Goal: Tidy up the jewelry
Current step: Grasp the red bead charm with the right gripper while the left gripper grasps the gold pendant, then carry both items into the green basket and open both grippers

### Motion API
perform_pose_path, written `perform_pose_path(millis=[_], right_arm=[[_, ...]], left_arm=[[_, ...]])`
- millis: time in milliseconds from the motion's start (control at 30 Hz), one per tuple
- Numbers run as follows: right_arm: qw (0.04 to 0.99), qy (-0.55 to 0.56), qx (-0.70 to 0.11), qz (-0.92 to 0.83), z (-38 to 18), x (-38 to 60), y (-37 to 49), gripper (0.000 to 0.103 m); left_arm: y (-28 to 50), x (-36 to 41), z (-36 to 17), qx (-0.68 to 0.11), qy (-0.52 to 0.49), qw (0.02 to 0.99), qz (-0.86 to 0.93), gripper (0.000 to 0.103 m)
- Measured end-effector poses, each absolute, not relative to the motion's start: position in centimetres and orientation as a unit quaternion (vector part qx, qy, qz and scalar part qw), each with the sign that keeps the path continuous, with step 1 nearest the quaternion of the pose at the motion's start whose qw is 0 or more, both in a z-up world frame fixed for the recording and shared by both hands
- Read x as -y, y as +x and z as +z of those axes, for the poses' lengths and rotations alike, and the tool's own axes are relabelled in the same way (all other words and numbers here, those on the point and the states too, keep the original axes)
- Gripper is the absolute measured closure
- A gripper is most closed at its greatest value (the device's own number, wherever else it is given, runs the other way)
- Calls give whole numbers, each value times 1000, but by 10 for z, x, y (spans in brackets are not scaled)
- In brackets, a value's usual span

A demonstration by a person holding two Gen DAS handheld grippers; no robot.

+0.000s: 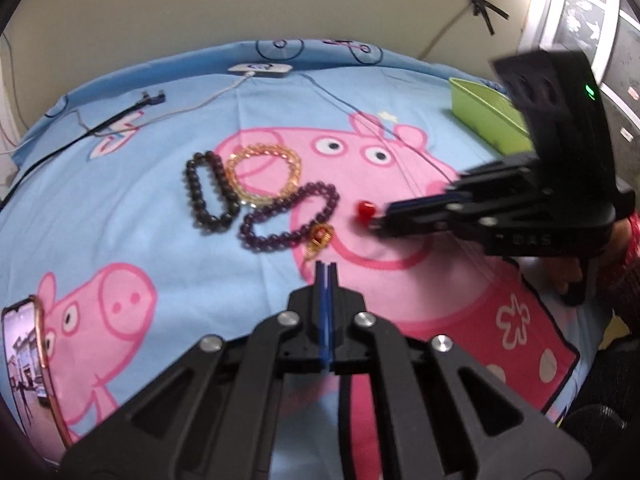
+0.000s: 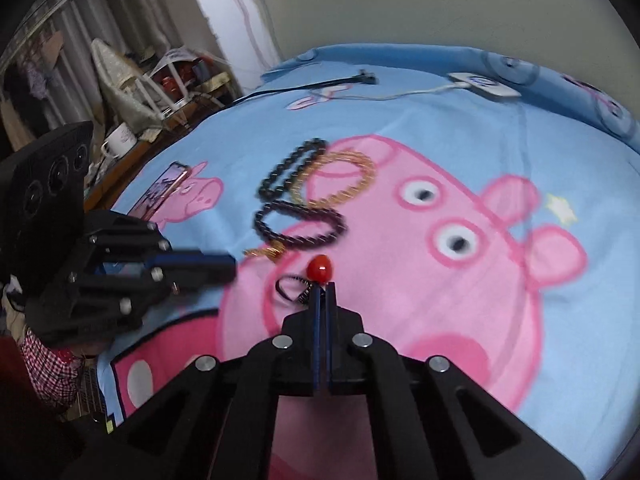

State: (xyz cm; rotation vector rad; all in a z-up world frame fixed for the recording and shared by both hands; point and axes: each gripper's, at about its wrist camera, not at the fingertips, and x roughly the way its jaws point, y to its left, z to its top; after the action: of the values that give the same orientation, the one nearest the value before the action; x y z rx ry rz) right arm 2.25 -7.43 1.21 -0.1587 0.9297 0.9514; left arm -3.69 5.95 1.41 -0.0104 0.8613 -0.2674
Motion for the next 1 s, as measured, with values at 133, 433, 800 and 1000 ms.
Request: perform_pose_path(millis=[133, 433, 800, 1000], right_arm=[[797, -57, -431, 419, 13, 97, 24, 103], [808, 5, -416, 417, 23, 139, 16, 103], [832, 135, -359, 400, 62, 238, 23, 103], [874, 173, -305, 337, 84, 314, 29, 103]], left_arm=[[-28, -55, 17, -415, -2, 902, -116, 87], [-14, -32, 15, -422, -5, 894, -154, 101], [20, 24, 71, -382, -50, 884, -264, 101], [70, 108, 100, -373, -7, 871, -318, 101]])
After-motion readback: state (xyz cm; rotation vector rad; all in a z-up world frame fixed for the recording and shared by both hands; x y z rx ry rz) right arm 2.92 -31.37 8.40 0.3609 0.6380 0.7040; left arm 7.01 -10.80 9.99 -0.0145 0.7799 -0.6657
